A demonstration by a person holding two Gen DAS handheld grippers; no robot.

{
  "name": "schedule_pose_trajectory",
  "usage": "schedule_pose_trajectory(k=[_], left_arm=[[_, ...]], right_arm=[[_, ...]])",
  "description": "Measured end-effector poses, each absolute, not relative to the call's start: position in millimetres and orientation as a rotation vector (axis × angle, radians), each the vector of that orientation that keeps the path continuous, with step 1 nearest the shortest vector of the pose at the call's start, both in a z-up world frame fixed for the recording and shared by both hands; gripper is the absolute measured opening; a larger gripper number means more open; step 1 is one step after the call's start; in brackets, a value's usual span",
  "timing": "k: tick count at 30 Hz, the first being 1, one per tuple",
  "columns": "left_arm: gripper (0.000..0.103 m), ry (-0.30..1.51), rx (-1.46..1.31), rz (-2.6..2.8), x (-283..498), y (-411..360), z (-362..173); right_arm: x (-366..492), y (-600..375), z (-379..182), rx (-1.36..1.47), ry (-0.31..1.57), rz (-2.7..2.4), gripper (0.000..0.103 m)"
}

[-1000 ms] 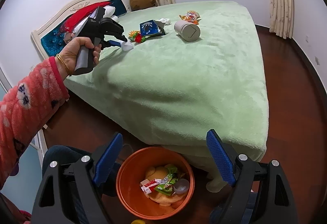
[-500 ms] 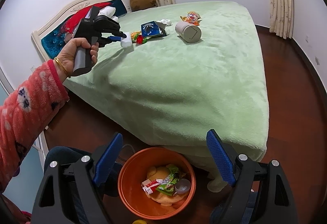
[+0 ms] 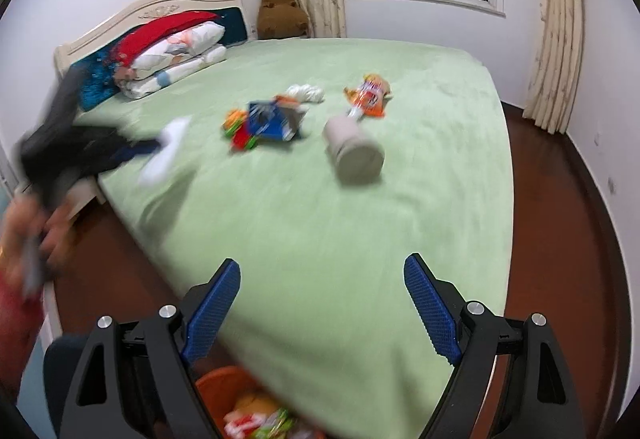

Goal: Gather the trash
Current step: 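Grasp the white foam tube with the left tool while the right tool reaches the beige cylinder, then grasp the beige cylinder with the right tool and carry both items into the bucket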

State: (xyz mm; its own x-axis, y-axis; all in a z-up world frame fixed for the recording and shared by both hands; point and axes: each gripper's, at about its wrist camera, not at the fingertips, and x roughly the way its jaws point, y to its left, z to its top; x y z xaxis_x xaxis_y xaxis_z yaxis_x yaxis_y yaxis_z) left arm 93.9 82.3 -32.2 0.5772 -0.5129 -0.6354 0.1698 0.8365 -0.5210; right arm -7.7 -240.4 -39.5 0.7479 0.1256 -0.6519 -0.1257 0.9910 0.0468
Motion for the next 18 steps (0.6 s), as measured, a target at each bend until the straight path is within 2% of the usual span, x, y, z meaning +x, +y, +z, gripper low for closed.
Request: schedule_pose_trajectory(k=[5,11,16,18], left_arm=[[0.013,0.860,-0.444,-0.457,56.6,90.9,-34.1],[0.013,0.840,-0.438,-0.487,29.1,95.0,-30.3],[0.013,0.836,-0.435,-0.508,21.4,95.0,-27.8],[0.013,0.834,-0.430,-0.506,18.6,95.4,-26.9]], right_arm=[[73.7,-240.1,-26.3,-0.028,0.752,0.108,0.082],[159.1,-235.6,-29.1,-0.058,0.924,0.090,0.082],[196.0,-236.6,-49.6,-0.068,1.068,0.037,0.082],[201.9,-235.4,-56.8,-0.076,1.104,0.023,0.070]])
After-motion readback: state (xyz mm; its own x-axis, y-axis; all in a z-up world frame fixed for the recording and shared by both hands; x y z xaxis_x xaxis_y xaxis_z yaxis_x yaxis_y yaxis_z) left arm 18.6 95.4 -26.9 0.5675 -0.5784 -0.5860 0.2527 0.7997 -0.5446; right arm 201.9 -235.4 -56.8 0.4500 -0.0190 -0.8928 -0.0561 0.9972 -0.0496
